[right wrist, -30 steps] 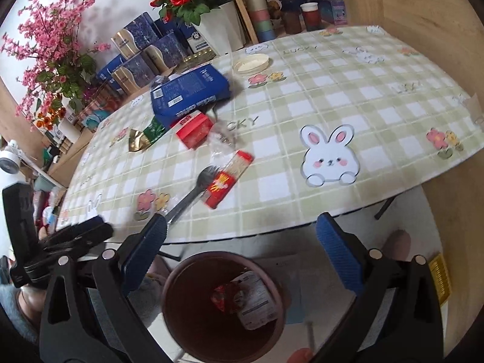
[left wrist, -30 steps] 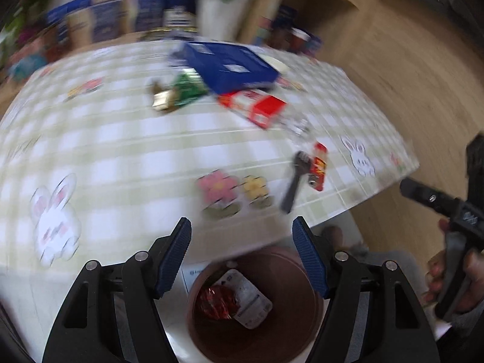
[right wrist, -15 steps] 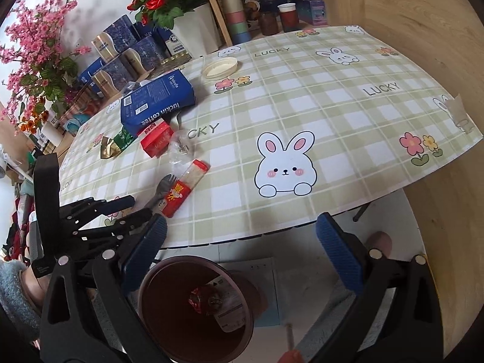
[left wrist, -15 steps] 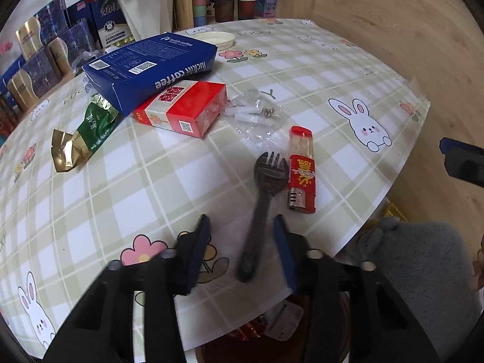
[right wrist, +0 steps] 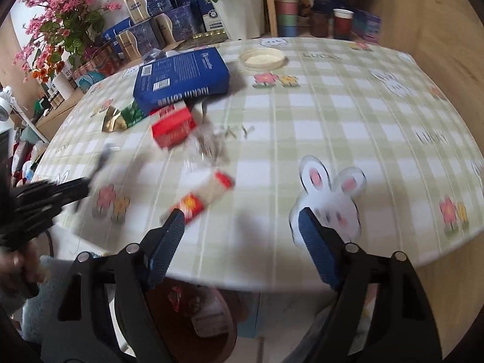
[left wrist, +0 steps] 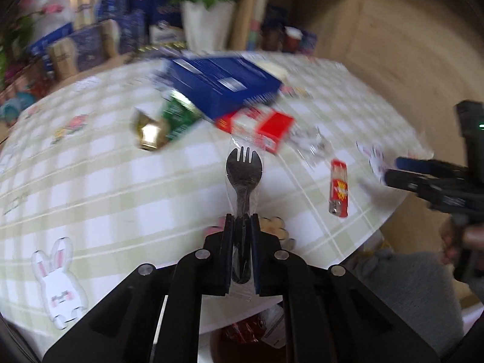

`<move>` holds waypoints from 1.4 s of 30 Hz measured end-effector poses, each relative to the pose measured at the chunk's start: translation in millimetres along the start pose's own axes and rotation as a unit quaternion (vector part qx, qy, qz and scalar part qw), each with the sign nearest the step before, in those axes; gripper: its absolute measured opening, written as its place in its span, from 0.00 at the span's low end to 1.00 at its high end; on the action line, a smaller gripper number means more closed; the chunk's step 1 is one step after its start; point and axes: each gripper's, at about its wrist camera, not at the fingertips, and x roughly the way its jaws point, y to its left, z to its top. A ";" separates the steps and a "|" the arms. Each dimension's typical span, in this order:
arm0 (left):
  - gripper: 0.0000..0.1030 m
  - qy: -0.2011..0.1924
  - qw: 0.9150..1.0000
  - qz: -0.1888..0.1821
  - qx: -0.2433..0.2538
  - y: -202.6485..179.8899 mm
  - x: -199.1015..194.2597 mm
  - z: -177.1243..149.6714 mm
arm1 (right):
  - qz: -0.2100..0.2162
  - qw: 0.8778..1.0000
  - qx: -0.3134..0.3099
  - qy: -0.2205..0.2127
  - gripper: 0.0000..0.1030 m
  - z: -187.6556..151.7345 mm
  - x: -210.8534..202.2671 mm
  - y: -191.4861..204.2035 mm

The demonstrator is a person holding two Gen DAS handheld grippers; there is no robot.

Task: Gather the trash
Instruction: 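Grasp the black plastic fork with the left tool, then grasp the small clear plastic bag with the right tool while the left tool holds the fork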

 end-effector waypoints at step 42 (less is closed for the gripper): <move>0.10 -0.065 0.992 -0.017 -0.109 25.7 -125.7 -65.7 | 0.123 0.992 -0.028 0.007 0.30 -7.6 -39.6 73.7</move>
